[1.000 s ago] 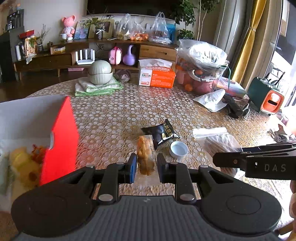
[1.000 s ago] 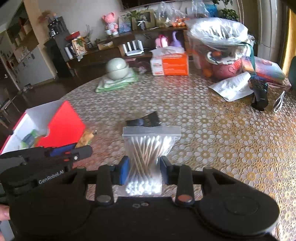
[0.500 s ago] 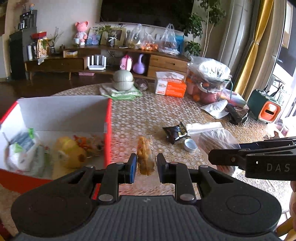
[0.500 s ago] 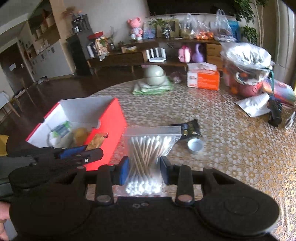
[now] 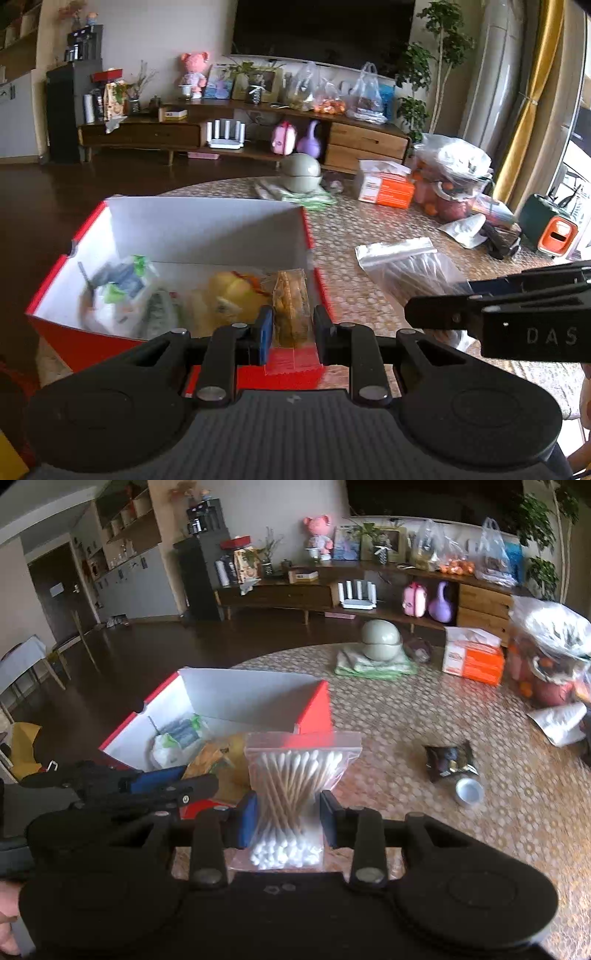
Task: Organize objects
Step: 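Carry the orange snack and cotton-swab bag over the red box and lower them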
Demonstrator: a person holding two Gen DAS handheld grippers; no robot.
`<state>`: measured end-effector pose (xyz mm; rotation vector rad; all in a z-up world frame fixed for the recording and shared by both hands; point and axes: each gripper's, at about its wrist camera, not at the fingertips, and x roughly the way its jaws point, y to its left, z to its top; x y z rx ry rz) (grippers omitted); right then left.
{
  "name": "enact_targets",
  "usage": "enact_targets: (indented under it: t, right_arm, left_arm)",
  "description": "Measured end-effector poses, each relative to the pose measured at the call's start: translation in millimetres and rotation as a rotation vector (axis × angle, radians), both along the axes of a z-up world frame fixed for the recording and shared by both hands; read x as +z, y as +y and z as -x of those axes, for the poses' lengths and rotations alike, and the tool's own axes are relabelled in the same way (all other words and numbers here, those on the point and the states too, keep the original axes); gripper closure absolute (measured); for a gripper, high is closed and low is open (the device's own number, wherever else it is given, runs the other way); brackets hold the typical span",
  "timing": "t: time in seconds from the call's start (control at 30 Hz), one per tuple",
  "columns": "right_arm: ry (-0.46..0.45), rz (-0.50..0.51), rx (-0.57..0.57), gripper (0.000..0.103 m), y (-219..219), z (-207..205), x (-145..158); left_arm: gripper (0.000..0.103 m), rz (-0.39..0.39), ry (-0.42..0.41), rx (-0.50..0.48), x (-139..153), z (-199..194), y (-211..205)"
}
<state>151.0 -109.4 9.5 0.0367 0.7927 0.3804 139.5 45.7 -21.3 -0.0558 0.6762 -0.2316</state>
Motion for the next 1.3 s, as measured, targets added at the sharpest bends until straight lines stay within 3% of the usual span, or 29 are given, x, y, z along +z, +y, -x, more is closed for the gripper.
enact_targets:
  t: [0.7, 1.3]
  right_arm:
    - [0.032, 0.076, 0.096, 0.068, 101, -59, -30]
    - [0.055, 0.192, 0.190, 0.068, 147, -93, -67]
  left_arm:
    - [0.081, -0.069, 0.014, 0.130, -16, -38, 96]
    - [0.081, -0.141, 0.101, 0.142, -58, -99, 118]
